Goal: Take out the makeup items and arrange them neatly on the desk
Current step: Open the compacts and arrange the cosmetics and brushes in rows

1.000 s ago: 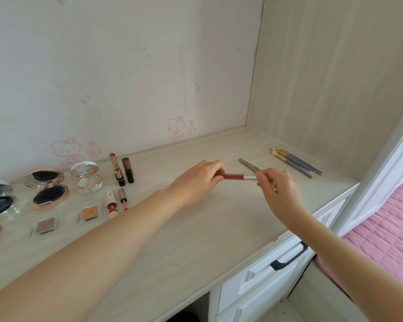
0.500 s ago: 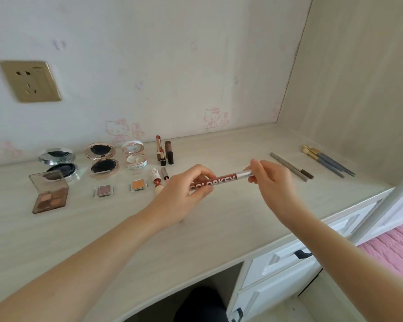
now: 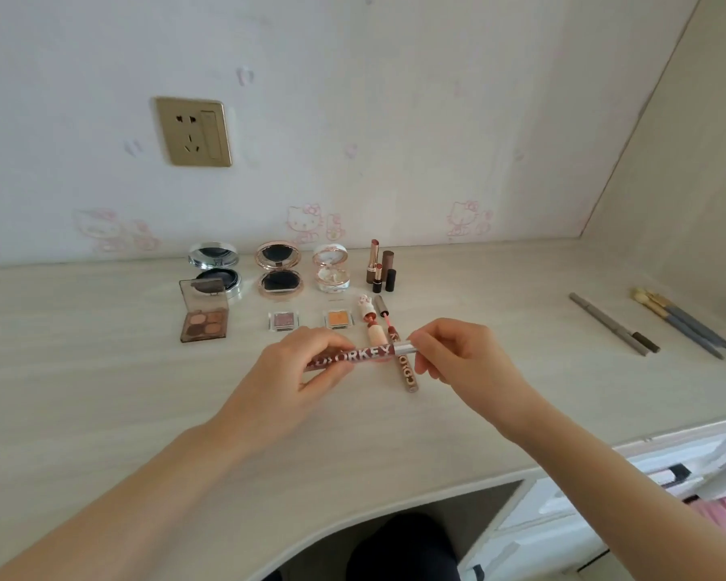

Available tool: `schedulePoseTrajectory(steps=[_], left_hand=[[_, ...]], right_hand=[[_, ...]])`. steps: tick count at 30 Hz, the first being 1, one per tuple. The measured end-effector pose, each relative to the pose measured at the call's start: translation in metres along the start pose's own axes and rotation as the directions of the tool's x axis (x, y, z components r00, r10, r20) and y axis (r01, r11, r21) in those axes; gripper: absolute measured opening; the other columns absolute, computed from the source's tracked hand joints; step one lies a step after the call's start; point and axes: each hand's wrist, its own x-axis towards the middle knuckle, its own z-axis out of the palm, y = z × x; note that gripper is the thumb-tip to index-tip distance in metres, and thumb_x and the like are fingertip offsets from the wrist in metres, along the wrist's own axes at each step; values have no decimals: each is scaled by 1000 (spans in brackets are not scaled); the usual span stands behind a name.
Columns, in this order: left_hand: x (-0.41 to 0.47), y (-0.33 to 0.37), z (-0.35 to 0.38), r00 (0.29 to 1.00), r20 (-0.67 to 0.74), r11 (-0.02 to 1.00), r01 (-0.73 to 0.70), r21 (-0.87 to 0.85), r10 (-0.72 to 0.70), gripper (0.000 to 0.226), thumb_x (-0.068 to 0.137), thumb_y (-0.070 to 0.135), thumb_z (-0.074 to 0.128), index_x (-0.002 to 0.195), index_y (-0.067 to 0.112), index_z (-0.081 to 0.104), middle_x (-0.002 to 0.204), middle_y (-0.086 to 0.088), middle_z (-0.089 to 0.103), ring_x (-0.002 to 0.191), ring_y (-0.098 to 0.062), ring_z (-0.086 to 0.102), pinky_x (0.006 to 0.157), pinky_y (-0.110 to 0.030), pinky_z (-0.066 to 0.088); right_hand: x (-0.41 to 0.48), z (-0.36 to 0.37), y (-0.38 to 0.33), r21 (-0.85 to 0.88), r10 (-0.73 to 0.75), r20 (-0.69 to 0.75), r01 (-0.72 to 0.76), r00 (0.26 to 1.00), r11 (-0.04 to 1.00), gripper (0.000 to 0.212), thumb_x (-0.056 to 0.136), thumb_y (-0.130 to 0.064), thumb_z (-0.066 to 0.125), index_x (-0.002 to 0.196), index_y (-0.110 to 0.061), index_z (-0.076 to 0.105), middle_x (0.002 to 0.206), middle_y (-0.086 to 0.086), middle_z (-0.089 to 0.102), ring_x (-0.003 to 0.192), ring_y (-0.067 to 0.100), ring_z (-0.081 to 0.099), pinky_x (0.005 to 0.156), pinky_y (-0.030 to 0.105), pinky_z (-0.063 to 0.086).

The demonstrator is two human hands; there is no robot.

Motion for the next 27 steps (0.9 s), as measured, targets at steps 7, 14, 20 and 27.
schedulePoseTrajectory(steps=[7,14,20,27], left_hand=[[-21,-18,-28,973,-79,873,-159,462,219,27,87,44,54,98,22,65,86,12,61,77,-7,57,65,-23,45],[-32,-34,-24,962,-173,863,-101,495,212,27,90,39,52,93,17,69,79,8,62,73,-14,55,65,-24,41],[-41,-44,-23,992,-110,951,-18,307,54,31,89,47,49,101,26,67,87,15,62,75,-10,59,66,-31,48],[-42,-43,-24,992,-120,972,-12,234,42,36,89,47,50,102,21,71,83,13,62,76,-6,57,69,-28,46]], right_hand=[[0,47,-19,121,-11,76,2,997,993,30,95,-24,53,69,-16,64,61,-6,65,53,4,49,58,19,41],[-2,75,-16,292,7,63,-25,998,956,23,95,-17,55,78,-7,69,57,-5,63,49,8,47,51,17,41],[-5,87,0,316,-27,62,6,998,949,18,94,-16,57,85,-9,71,64,-1,68,54,6,49,54,18,41],[-3,89,10,322,-150,48,127,987,938,11,92,-11,59,92,-16,68,74,2,71,62,8,55,62,23,46]])
